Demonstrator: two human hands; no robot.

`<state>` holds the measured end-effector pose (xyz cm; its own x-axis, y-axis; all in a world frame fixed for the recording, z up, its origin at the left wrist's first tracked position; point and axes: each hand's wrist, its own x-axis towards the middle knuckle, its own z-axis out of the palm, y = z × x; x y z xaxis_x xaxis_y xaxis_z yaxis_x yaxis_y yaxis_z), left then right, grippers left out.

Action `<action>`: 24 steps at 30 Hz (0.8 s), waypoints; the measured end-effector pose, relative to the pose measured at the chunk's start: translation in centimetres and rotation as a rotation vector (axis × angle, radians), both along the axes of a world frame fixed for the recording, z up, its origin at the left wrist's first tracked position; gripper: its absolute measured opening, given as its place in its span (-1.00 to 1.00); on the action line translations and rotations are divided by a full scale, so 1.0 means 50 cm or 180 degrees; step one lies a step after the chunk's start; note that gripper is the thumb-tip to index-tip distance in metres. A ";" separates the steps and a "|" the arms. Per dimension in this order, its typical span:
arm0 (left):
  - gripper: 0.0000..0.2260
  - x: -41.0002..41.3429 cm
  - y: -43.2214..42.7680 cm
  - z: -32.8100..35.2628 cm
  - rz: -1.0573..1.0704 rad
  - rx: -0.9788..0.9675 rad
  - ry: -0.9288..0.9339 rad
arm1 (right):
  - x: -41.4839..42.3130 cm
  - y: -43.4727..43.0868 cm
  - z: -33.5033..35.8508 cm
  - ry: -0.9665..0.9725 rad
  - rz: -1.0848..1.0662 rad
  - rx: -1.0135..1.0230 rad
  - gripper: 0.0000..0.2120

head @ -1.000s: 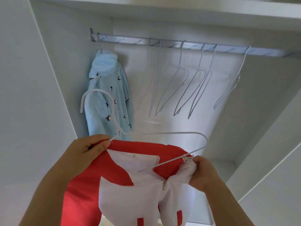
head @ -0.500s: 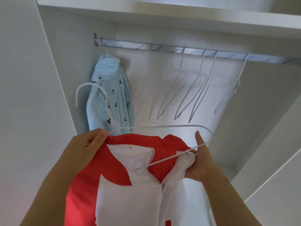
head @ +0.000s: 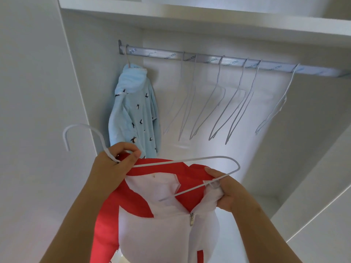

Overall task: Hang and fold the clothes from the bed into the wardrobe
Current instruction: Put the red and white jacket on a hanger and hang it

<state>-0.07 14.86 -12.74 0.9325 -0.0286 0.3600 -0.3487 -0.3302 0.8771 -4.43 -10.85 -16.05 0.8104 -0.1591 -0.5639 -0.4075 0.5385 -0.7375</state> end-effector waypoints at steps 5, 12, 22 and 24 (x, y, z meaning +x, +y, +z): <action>-0.85 -0.008 0.021 0.005 -0.0171 0.0296 0.0106 | 0.003 -0.013 -0.009 -0.0044 -0.0121 -0.0242 -0.89; -0.86 -0.002 0.021 0.016 -0.0151 0.0514 0.0232 | 0.008 -0.034 -0.006 0.0180 -0.0173 -0.0160 -0.71; -0.85 -0.020 -0.028 0.008 -0.0444 0.0935 0.0098 | -0.003 -0.045 -0.028 0.0019 -0.1422 -0.2802 -0.92; -0.90 -0.028 -0.067 -0.003 -0.0602 0.1505 -0.0047 | 0.000 -0.035 -0.018 -0.0156 -0.1527 -0.3228 -0.92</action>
<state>-1.45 11.52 -12.90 0.8902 -0.3594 0.2800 -0.4521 -0.6199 0.6414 -4.43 -12.59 -16.97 0.5596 -0.8280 0.0344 -0.2778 -0.2265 -0.9336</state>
